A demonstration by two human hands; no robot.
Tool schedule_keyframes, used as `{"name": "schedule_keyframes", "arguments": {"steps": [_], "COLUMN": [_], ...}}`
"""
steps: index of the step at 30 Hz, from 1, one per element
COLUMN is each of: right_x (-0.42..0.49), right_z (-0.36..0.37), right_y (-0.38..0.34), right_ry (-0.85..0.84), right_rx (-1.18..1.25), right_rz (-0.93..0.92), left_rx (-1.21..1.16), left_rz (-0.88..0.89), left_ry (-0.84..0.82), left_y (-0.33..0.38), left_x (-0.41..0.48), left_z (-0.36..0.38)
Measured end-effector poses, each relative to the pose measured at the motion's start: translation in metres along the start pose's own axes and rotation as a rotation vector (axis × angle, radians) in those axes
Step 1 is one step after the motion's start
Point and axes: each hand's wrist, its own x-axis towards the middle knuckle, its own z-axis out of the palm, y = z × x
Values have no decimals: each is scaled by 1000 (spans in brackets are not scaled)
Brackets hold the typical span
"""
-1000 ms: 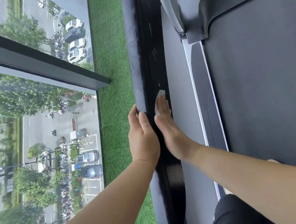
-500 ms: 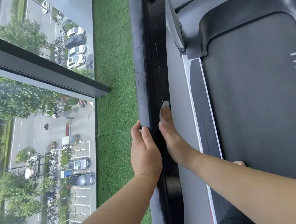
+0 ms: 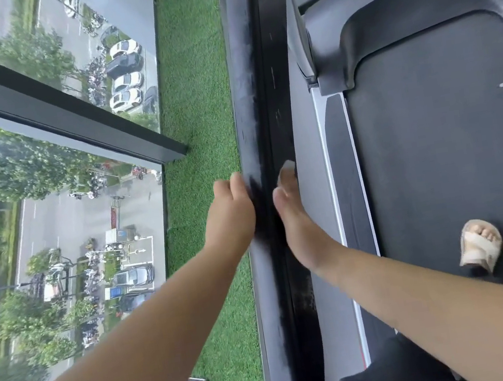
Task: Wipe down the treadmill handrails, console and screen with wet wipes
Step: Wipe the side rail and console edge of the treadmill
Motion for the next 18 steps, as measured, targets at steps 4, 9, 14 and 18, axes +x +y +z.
{"name": "schedule_keyframes", "arguments": {"steps": [4,9,14,18], "right_x": [2,17,9,21], "right_z": [-5,-17,-20,-27], "right_y": [11,0,7,2], "right_ry": [-73,-77,-168,-119], "right_rx": [-16,43,-96,-17], "right_rz": [-79,105,-48,167], "left_rx": [-205,-174,-165,-159], "left_rz": [-63,-28,-33,-22], "left_ry": [0,52,140,163], "left_y": [45,69,64,63], "left_x": [42,53,59,60], "left_z": [-4,20,25,26]}}
